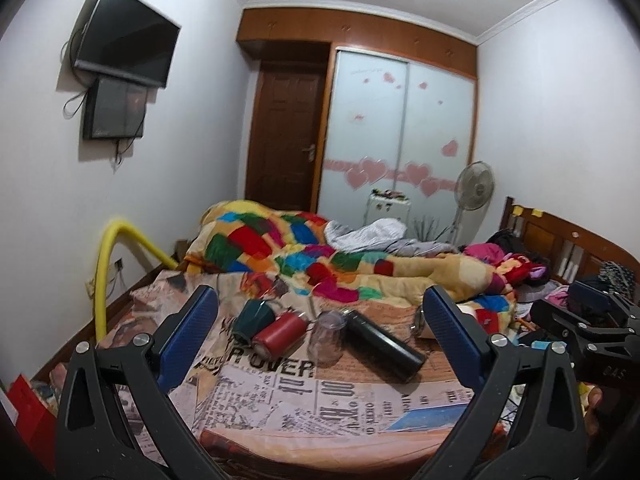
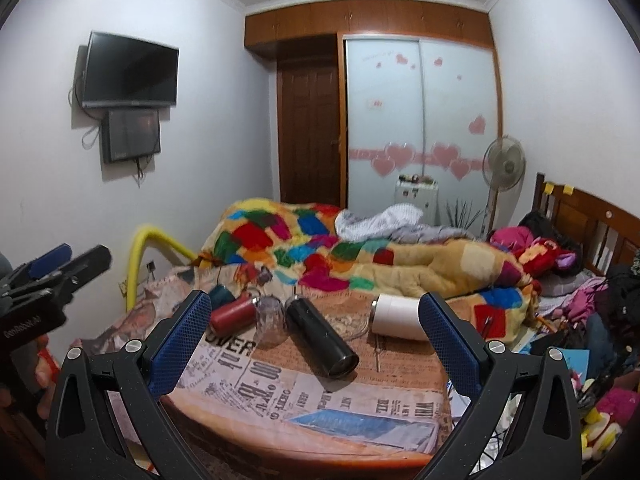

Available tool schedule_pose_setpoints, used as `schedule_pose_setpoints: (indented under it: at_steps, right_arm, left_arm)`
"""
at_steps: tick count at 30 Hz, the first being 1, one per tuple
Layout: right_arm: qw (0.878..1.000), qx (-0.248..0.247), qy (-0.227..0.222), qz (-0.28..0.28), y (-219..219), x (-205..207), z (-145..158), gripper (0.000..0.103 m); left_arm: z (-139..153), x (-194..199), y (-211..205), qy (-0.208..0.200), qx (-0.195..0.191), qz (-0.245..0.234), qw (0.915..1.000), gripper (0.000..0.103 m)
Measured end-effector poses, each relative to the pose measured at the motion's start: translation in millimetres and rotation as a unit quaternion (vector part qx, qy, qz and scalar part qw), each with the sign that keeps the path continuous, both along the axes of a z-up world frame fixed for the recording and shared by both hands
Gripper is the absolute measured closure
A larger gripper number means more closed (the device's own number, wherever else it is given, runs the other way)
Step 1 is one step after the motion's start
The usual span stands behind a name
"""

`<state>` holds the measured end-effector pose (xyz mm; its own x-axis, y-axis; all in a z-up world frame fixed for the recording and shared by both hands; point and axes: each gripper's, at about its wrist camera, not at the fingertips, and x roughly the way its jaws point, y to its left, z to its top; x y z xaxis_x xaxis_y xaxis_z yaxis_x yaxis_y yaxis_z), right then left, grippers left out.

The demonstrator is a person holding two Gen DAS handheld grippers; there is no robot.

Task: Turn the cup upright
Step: 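Reach the right gripper to the lying black thermos and grasp its body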

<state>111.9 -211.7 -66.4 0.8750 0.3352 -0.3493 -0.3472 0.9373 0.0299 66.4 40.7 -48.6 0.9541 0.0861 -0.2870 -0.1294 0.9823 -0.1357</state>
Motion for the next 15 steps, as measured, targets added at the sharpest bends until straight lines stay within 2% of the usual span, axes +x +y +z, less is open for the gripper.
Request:
schedule_pose_setpoints:
  at_steps: [8,12,15]
  right_arm:
    - [0.993,-0.069,0.091,0.029,24,81,-42,0.000]
    - [0.981,-0.114,0.146,0.051,42,125,-72,0.000]
    - [0.968,-0.144,0.194,0.071,53,157,-99,0.000]
  left_arm:
    - [-56,56,34,0.077,-0.014,0.029,0.9965,0.000]
    - [-89,82,45,0.123,-0.012,0.039,0.9915,0.000]
    - [-114,100,54,0.153,-0.017,0.041,0.9872,0.000]
